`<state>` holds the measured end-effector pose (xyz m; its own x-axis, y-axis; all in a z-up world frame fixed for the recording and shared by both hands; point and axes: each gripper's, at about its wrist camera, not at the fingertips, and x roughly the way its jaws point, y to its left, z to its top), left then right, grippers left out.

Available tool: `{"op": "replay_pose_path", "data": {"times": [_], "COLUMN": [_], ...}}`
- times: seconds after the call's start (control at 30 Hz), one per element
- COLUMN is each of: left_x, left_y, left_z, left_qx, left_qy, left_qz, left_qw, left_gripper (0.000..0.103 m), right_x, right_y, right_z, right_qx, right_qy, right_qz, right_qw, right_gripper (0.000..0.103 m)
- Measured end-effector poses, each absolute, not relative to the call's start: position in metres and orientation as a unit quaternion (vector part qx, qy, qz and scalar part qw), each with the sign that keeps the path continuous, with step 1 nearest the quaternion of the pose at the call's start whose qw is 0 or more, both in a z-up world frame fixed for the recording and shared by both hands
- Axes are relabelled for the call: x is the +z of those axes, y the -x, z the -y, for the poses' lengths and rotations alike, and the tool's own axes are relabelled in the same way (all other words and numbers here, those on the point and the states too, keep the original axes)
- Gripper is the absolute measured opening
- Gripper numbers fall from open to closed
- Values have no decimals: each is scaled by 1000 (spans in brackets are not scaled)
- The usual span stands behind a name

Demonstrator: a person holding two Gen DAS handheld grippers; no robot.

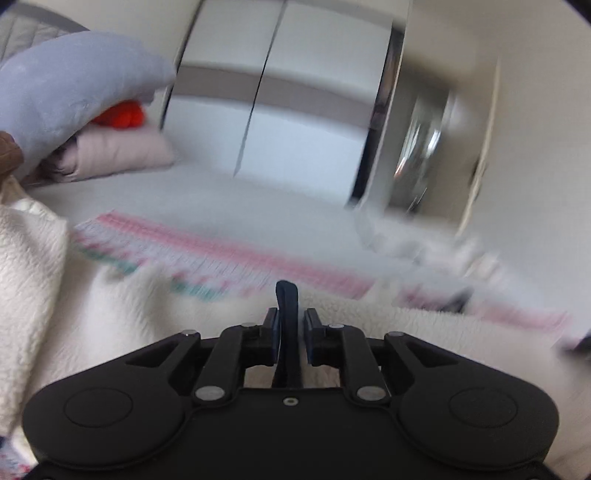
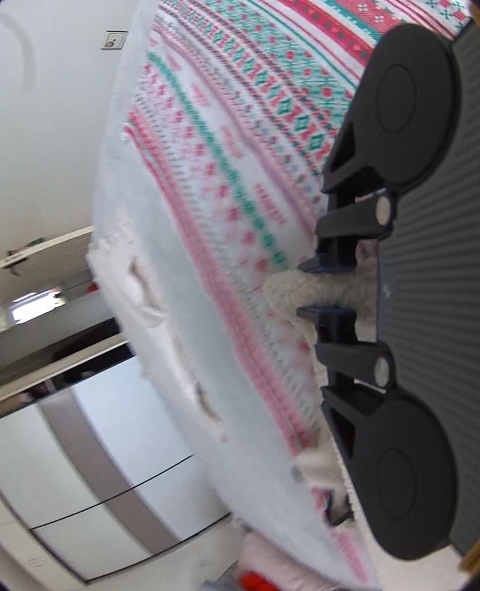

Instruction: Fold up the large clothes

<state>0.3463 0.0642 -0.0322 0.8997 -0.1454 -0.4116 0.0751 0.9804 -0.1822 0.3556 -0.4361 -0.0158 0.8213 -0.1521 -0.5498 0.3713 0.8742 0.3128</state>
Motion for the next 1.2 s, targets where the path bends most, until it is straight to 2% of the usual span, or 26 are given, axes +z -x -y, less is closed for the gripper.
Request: {"op": "replay_pose_path", "data": {"times": [0.03,0.1,0.2,0.3,0.47,0.53,0.57,0.73,0.77,0.8,0.87,1.03,1.2], "left_x": [-36,-28,-7,4,-31,-40,-41,-39,-37,-35,-31,-26,-19], "left_y": [-353,-348,-331,-330,-353,-345,-344,-337,-339,-340,-343,-336,-328], "left_z": [-60,-61,-68,-67,-28,-16,-14,-17,-20,-23,-24,-11,-4], "left_qx": [-38,-35,-41,-124,-211,-209,-208,-209,-208,-207,-203,-189,-190], "left_qy": [64,61,82,107,64,17,11,26,36,47,61,45,25], "left_qz": [-245,-230,-178,-198,-364,-342,-336,-316,-318,-320,-327,-335,-335], "left_qw": [967,971,980,966,905,916,918,925,924,923,921,922,922], "left_gripper": [17,17,34,34,34,36,36,36,36,36,37,48,51], "right_x": [-14,-2,22,37,11,-18,-29,-2,4,10,13,-2,-9], "right_y": [-355,-348,-330,-305,-283,-285,-282,-269,-261,-248,-226,-200,-209], "right_z": [434,429,420,401,372,370,371,386,390,394,402,416,398], "right_qx": [-147,-147,-123,-71,-35,-45,-40,-30,-27,-30,-45,-51,-37], "right_qy": [-199,-184,-144,-117,-66,-27,-22,-95,-100,-95,-71,-31,37], "right_qz": [-263,-249,-243,-255,-316,-332,-313,-309,-304,-299,-292,-328,-341], "right_qw": [933,940,951,957,946,942,949,946,947,949,953,943,938], "right_gripper": [25,29,32,32,32,28,28,29,34,50,62,62,60]}}
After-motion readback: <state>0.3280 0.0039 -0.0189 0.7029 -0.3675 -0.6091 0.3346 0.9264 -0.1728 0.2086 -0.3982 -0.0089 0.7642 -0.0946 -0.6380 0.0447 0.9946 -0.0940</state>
